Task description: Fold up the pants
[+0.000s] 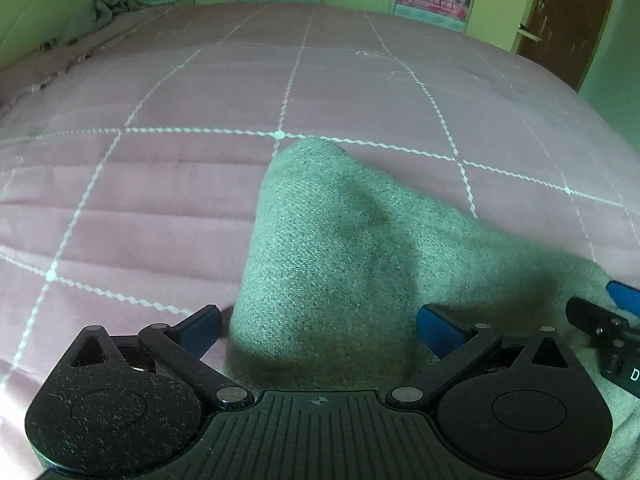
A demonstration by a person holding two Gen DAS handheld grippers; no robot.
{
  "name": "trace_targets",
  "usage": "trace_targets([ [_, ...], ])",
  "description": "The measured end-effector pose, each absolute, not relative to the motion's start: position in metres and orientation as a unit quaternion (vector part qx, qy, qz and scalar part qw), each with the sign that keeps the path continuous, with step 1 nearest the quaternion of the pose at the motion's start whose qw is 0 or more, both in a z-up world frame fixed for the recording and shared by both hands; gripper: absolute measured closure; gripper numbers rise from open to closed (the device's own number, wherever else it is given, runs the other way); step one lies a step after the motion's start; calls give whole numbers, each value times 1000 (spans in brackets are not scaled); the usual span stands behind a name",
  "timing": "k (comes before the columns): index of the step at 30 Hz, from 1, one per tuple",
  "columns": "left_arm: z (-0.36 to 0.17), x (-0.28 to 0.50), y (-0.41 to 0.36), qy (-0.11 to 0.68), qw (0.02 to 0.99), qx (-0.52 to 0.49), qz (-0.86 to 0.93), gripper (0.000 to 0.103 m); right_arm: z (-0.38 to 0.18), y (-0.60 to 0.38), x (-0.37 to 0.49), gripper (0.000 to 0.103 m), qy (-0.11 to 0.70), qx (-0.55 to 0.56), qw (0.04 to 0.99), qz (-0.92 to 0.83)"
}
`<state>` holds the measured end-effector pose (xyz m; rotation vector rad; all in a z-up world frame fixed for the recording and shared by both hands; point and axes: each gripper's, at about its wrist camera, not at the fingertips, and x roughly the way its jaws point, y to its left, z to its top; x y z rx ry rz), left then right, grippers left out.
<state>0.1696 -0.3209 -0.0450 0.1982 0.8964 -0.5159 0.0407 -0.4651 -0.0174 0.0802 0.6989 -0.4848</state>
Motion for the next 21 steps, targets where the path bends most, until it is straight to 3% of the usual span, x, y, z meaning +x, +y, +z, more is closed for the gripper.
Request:
trace_targets([
  [4, -34, 145, -316, 421, 862, 124, -253, 0, -1, -455, 37, 46, 353, 34, 905, -235],
  [10, -17, 81, -290, 395, 861, 145, -285, 0, 29, -426, -29, 47, 289, 59, 929, -223],
  [16, -27, 39, -277, 369, 882, 155, -251, 0, -6, -409, -69, 46, 316, 68, 916, -236],
  [21, -24, 43, -280, 392, 873, 157, -245, 0, -12, -404, -56, 44, 331, 45, 909, -248],
])
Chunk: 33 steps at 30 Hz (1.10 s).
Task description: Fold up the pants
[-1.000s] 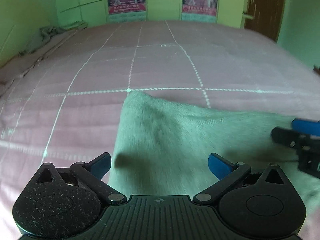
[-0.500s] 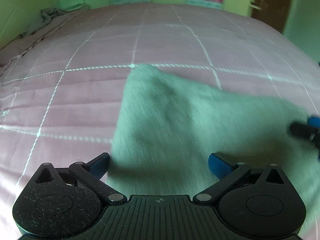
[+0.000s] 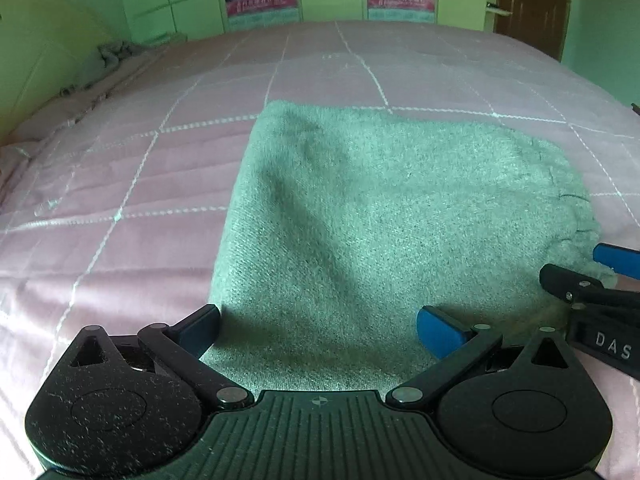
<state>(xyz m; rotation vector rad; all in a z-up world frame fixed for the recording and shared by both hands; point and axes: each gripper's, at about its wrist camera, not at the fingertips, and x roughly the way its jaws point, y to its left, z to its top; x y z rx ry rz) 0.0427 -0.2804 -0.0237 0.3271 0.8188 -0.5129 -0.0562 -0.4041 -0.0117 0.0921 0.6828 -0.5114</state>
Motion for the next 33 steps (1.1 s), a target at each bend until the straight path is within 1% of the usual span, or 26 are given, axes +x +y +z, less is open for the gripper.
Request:
trace_targets([
  [3, -24, 41, -279, 398, 870, 161, -245, 0, -8, -402, -53, 43, 343, 40, 904, -252],
  [4, -24, 40, -279, 398, 869, 163, -244, 0, -5, -401, -53, 40, 346, 41, 903, -251],
  [5, -24, 39, -279, 401, 868, 166, -242, 0, -2, -399, -53, 34, 351, 43, 902, -250],
  [6, -24, 39, -280, 403, 867, 169, -239, 0, 0, -398, -52, 30, 356, 47, 900, -246],
  [7, -22, 37, -281, 402, 868, 174, -234, 0, 1, -398, -51, 23, 361, 52, 899, -242],
  [8, -20, 34, -281, 399, 870, 182, -228, 0, 3, -395, -51, 20, 367, 56, 897, -240],
  [10, -17, 28, -282, 394, 871, 199, -218, 0, 6, -389, -47, 19, 382, 46, 889, -248],
  [13, -9, 20, -277, 400, 868, 198, -219, 0, 10, -381, -43, 19, 400, 18, 882, -247],
  [16, 4, 11, -268, 410, 866, 185, -218, 0, 19, -383, -54, 19, 388, 55, 890, -231],
  [19, 25, -10, -255, 403, 867, 186, -226, 0, 28, -382, -71, 19, 400, 93, 886, -213],
  [27, 98, -104, -190, 344, 880, 183, -272, 0, 88, -321, -165, 19, 339, 69, 919, -190],
  [33, 145, -176, -132, 303, 898, 152, -281, 0, 134, -278, -245, 19, 287, 90, 940, -163],
])
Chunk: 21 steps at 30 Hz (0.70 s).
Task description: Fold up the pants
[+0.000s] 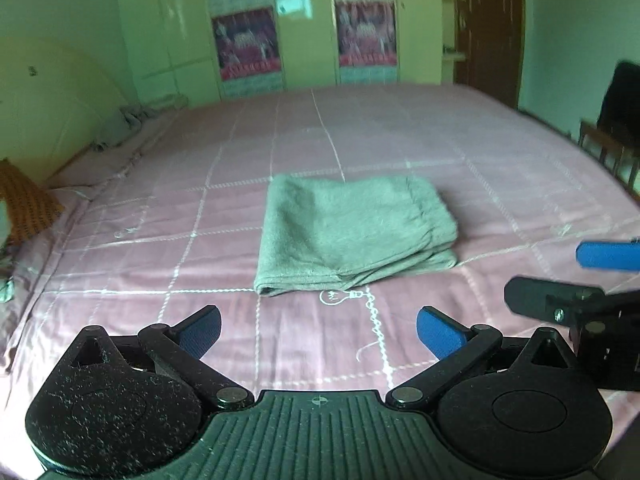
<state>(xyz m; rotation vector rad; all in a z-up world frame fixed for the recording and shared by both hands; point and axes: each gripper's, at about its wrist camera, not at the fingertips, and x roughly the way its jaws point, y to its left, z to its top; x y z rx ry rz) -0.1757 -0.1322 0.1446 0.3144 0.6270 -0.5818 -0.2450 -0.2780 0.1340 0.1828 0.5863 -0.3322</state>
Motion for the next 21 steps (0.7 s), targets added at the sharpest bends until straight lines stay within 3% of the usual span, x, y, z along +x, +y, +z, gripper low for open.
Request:
trace_targets([
  [12, 178, -248, -82, 257, 925, 126, -251, 0, 165, -224, -326, 19, 224, 67, 948, -215],
  [21, 185, -250, -80, 269, 924, 102, -254, 0, 164, -226, -338, 19, 200, 86, 942, -255],
])
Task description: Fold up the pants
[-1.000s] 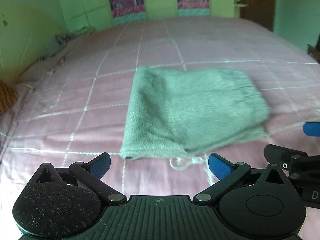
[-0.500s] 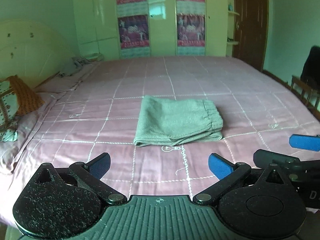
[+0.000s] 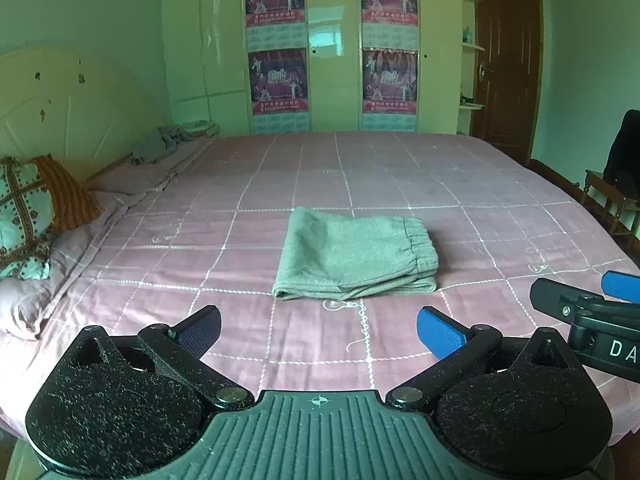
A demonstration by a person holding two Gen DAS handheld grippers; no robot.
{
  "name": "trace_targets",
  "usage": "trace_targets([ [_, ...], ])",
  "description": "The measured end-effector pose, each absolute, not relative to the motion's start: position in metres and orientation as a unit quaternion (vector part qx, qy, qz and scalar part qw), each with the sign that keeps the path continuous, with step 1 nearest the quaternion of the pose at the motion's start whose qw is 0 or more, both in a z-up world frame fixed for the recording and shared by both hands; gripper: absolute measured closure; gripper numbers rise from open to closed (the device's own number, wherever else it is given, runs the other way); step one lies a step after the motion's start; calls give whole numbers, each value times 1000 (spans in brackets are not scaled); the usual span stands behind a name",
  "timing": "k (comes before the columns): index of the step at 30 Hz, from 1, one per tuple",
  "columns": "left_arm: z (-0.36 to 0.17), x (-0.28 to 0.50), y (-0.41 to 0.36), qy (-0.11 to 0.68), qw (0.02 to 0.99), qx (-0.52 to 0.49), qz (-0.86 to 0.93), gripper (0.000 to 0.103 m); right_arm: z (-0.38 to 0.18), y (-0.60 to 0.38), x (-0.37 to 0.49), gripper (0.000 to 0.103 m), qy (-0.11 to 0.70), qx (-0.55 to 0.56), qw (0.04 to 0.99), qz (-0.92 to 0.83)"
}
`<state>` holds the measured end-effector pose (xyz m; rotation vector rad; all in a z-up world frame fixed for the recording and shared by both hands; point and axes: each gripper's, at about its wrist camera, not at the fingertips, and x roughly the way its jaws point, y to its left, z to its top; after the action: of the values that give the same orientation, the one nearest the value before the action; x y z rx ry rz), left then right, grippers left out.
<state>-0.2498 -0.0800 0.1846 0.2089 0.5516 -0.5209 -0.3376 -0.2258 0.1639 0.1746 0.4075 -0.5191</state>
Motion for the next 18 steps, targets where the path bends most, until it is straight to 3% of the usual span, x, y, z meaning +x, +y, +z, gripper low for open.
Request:
trace_targets([
  [18, 180, -235, -84, 275, 929, 93, -229, 0, 157, -224, -322, 18, 204, 88, 938, -264],
])
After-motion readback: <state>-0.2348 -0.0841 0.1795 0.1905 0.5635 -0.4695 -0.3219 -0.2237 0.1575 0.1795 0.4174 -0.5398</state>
